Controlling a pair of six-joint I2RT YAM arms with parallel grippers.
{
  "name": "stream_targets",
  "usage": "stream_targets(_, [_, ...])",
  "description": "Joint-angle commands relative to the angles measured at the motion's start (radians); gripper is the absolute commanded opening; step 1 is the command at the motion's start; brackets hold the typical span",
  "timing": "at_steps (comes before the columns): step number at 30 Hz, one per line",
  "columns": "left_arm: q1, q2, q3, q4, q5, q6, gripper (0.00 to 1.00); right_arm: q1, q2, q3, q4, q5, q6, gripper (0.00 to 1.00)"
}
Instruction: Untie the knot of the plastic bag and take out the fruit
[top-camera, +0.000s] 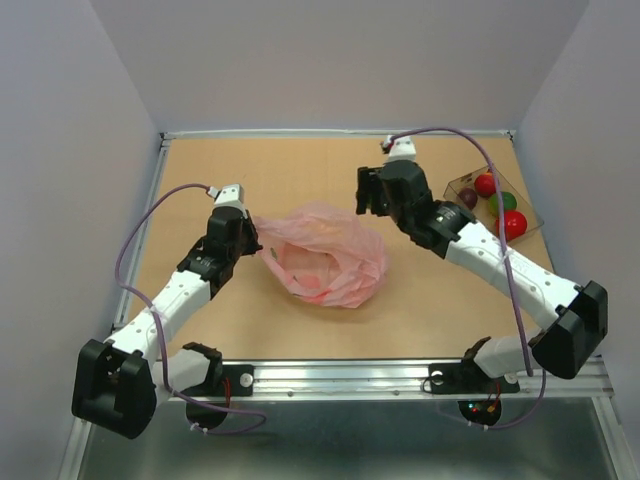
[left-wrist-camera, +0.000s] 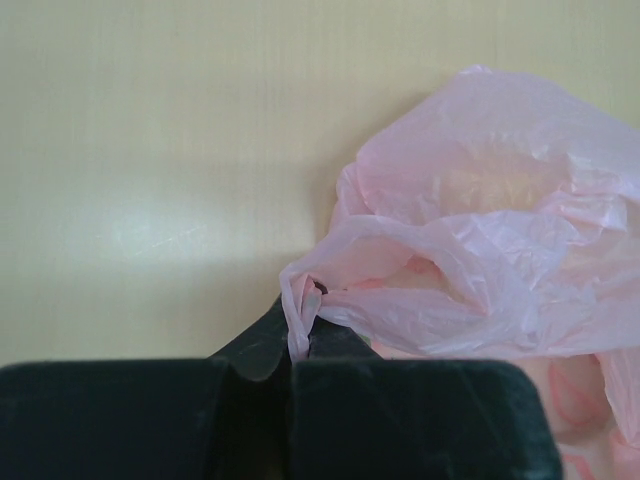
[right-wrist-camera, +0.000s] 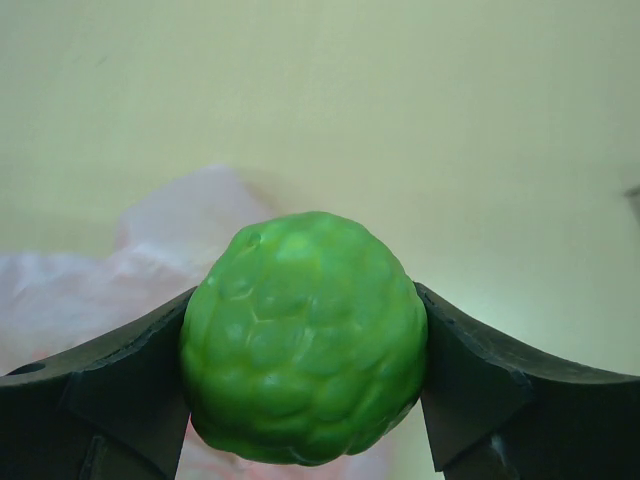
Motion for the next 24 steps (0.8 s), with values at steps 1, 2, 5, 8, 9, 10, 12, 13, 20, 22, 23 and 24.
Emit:
stream_targets(1, [0.006, -0.021, 0.029, 0.015, -0.018, 0.024, 0.04, -0.187, -0.033, 0.034, -0.008, 0.146, -0.036, 0.59])
stream_targets(2, [0.006, -0.023, 0.027, 0.015, 0.007, 0.021, 0.04, -0.288, -0.033, 0.017, -0.006, 0.154, -0.015, 0.59])
stream_targets(5, [0.006, -0.023, 0.022, 0.044, 0.051, 0.018, 0.04, -0.495, -0.016, -0.008, -0.008, 0.161, 0.039, 0.59])
stream_targets(8, [0.006, -0.020, 0.024, 0.044, 0.067, 0.026, 0.04, -0.673, 0.028, -0.017, -0.006, 0.094, 0.091, 0.60])
stream_targets(9, [0.007, -0.020, 0.027, 0.044, 0.070, 0.027, 0.04, -0.712, 0.043, -0.017, -0.005, 0.083, 0.099, 0.60])
stream_targets(10, [0.007, -0.018, 0.029, 0.044, 0.073, 0.029, 0.04, -0.741, 0.063, -0.015, -0.006, 0.075, 0.106, 0.61])
stream_targets(12, [0.009, -0.018, 0.030, 0.044, 0.082, 0.029, 0.04, -0.816, 0.123, -0.006, -0.006, 0.059, 0.125, 0.61])
stream_targets(13, [0.011, -0.017, 0.032, 0.046, 0.085, 0.029, 0.04, -0.836, 0.142, -0.005, -0.006, 0.048, 0.137, 0.63])
stream_targets(20, [0.017, -0.008, 0.033, 0.052, 0.111, 0.031, 0.04, -0.907, 0.267, 0.018, -0.006, 0.011, 0.160, 0.79])
stream_targets(22, [0.018, -0.008, 0.033, 0.053, 0.113, 0.032, 0.04, -0.907, 0.278, 0.018, -0.006, 0.022, 0.169, 0.93])
stream_targets(23, [0.018, -0.008, 0.033, 0.053, 0.113, 0.032, 0.04, -0.907, 0.278, 0.017, -0.006, 0.031, 0.176, 0.98])
stream_targets(24, [0.020, -0.008, 0.032, 0.055, 0.114, 0.032, 0.04, -0.907, 0.280, 0.017, -0.006, 0.043, 0.176, 1.00])
